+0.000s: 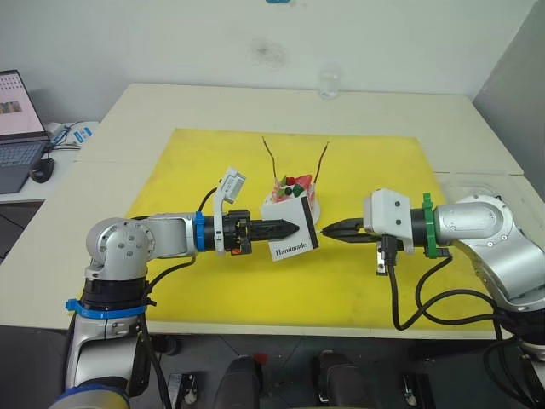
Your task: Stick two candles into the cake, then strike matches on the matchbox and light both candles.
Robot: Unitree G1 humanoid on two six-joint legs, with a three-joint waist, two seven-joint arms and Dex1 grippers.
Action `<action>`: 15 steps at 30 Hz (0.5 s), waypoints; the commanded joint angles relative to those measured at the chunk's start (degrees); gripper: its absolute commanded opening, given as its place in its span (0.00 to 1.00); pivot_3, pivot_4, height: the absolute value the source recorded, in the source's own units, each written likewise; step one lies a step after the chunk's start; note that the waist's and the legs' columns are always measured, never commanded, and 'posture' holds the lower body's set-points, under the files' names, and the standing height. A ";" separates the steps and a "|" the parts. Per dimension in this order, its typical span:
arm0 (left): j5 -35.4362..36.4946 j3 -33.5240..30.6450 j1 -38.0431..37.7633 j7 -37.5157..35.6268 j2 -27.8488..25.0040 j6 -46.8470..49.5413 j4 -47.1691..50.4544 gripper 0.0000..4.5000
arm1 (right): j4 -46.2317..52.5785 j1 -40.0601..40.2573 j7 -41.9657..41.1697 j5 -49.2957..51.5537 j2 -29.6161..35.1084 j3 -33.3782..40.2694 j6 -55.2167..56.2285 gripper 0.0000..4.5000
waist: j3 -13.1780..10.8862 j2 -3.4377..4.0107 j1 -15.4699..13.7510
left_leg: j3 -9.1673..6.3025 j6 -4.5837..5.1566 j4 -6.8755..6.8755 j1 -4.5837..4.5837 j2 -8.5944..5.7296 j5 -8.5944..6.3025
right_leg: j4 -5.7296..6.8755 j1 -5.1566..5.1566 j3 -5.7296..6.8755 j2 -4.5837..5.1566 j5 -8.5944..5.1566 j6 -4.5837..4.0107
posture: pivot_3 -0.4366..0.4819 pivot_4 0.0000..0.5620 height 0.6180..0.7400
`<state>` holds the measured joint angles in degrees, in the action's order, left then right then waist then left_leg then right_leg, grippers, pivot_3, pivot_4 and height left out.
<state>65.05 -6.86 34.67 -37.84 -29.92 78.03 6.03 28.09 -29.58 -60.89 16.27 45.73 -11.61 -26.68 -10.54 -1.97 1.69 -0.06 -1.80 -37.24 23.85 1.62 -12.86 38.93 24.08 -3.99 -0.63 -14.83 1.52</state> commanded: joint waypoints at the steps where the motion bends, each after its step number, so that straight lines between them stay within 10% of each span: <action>1: 0.20 -0.19 1.32 -1.14 -0.09 -0.52 0.34 0.00 | 2.47 0.26 0.72 -0.67 0.41 0.43 0.47 0.00 | 0.00 0.00 0.01 | 0.01 0.00 0.00 -0.01 0.00 0.00 | 0.02 0.00 0.01 0.00 -0.01 0.02 | 0.48 0.27 1.00; 15: 1.19 -0.66 1.89 -2.01 -0.23 1.07 -0.40 0.00 | 1.50 -0.33 2.56 -2.27 -0.71 -0.27 -0.06 0.00 | 0.00 0.00 0.06 | 0.00 0.00 -0.03 -0.03 -0.01 0.00 | 0.06 -0.01 0.05 -0.08 -0.01 0.02 | 0.48 0.27 1.00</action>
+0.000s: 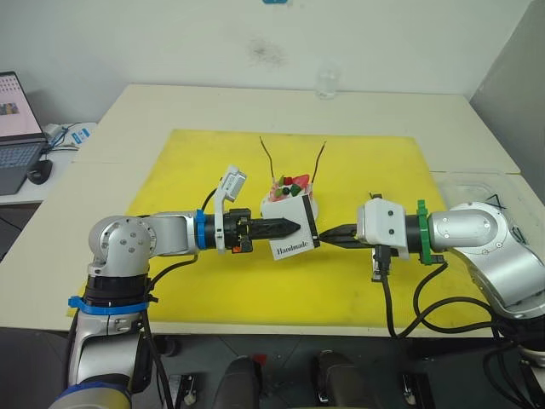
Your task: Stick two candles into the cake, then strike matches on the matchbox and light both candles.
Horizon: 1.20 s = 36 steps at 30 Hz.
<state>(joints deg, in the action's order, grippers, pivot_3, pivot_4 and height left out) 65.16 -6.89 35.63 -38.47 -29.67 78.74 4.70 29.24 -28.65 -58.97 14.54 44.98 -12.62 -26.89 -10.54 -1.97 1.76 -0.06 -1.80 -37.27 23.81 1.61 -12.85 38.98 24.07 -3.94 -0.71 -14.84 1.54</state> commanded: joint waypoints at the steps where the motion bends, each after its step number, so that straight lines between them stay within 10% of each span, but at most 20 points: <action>1: 1.13 -0.65 0.91 -1.39 -0.52 0.39 0.93 0.00 | 0.23 -1.36 0.59 -0.58 0.05 0.74 0.19 0.00 | 0.00 0.00 0.00 | 0.00 0.00 0.00 0.00 0.00 0.00 | 0.00 0.00 0.00 0.00 0.00 0.00 | 0.48 0.27 1.00; 12: 3.15 -2.51 1.04 -0.06 1.85 0.94 0.93 0.00 | -2.85 -0.11 -0.45 -4.32 -0.45 -3.66 3.86 0.00 | 0.00 0.00 0.00 | 0.00 0.00 -0.01 0.00 0.00 0.00 | 0.01 0.00 0.00 0.00 0.00 0.00 | 0.48 0.27 1.00; 17: 20.74 -15.12 17.28 14.58 5.46 0.04 -16.33 0.00 | 1.20 6.67 -9.87 -2.87 9.72 -3.46 4.80 0.00 | -0.13 -0.21 -1.33 | -0.60 0.01 -0.66 0.54 0.05 -0.01 | 0.02 0.03 0.42 -0.01 0.00 0.01 | 0.48 0.27 1.00; 26: 17.43 -9.26 -2.40 14.30 -1.90 3.34 0.41 0.00 | -3.43 -1.09 -3.81 1.55 5.89 5.53 0.15 0.00 | -0.29 -0.60 1.37 | -0.18 -0.09 0.02 -0.88 0.00 -0.02 | 0.00 -0.83 -0.03 0.14 0.00 0.03 | 0.48 0.27 1.00; 36: 12.61 -3.82 -2.23 11.57 0.60 -0.33 1.20 0.00 | 0.55 -3.97 -2.28 1.63 0.69 2.58 -1.34 0.00 | -0.31 -0.62 -0.08 | -0.02 -0.33 0.19 -0.81 0.02 0.15 | -0.10 -0.75 -0.09 0.05 0.01 -0.07 | 0.48 0.27 1.00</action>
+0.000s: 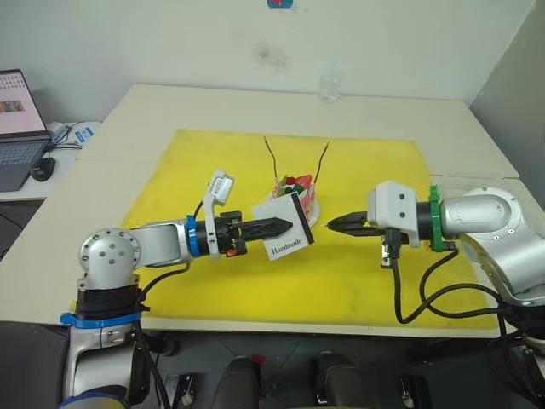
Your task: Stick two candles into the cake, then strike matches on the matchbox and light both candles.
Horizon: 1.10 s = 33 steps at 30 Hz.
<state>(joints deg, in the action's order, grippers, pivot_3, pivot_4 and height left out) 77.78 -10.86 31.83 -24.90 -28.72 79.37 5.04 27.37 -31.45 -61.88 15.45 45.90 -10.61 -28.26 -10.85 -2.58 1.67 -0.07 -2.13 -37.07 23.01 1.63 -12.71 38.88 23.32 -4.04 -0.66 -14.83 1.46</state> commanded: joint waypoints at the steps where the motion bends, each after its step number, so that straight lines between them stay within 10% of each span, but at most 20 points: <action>1: -0.40 0.33 1.70 -2.45 -0.58 -0.97 0.74 0.00 | 2.64 -1.12 0.79 0.87 -0.49 0.65 -0.09 0.00 | 0.00 0.00 0.01 | 0.00 0.00 0.03 0.00 -0.01 0.00 | -0.01 0.00 0.00 0.02 -0.02 0.03 | 0.48 0.27 1.00; 33: -6.74 3.06 2.65 -13.02 -2.70 0.20 0.50 0.00 | -0.83 -3.39 4.00 -3.51 -4.89 -2.68 2.17 0.00 | 0.00 0.00 0.14 | 0.03 0.00 0.09 -0.01 0.01 -0.01 | -0.02 0.03 0.08 -0.03 -0.05 0.02 | 0.48 0.27 1.00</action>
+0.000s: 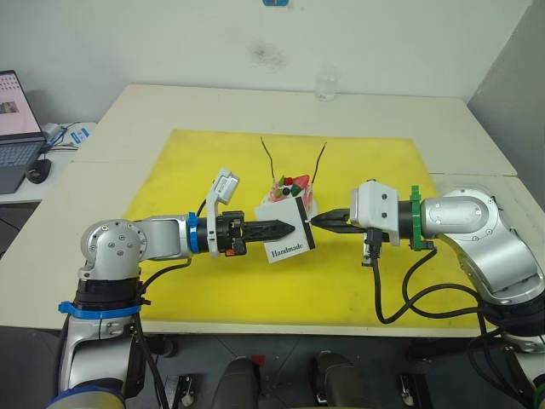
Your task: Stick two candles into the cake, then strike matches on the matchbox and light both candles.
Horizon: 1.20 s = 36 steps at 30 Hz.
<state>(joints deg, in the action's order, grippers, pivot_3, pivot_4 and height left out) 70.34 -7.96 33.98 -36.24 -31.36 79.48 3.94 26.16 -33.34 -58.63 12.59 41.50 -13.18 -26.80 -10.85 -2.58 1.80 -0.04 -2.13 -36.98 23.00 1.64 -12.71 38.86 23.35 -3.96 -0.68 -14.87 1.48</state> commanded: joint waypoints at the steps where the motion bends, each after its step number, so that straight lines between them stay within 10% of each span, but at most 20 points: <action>1: 0.81 0.19 0.52 -1.81 -0.03 0.27 1.70 0.00 | 0.16 -1.56 0.85 -0.96 -0.65 -0.30 0.86 0.00 | 0.00 0.00 0.01 | 0.00 0.00 0.00 0.00 0.00 0.00 | 0.00 0.00 0.00 0.00 0.00 0.00 | 0.48 0.27 1.00; 12: 1.65 0.18 -1.34 -2.42 -0.13 2.27 3.30 0.00 | -10.57 -8.91 14.40 -2.91 -10.57 9.14 7.80 0.00 | -0.01 0.01 0.00 | 0.00 0.00 0.00 0.06 0.03 0.00 | 0.02 0.10 -0.05 0.00 0.01 0.00 | 0.48 0.27 1.00; 36: 5.35 -3.66 -9.42 2.23 -2.17 2.10 9.59 0.00 | -33.45 -20.37 23.76 -14.77 -26.76 -1.70 18.43 0.00 | -0.04 0.05 1.18 | -0.12 -0.05 0.10 0.20 0.01 -0.04 | 0.01 0.26 -0.10 0.20 0.04 -0.11 | 0.48 0.27 1.00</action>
<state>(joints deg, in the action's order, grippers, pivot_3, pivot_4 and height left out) 73.87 -10.43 24.62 -34.31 -33.44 82.03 11.33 -8.25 -52.10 -35.17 -2.23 15.03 -15.89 -10.16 -10.89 -2.53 2.98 -0.16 -2.18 -36.89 23.23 1.64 -12.76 38.86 23.62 -4.07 -0.46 -14.82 1.38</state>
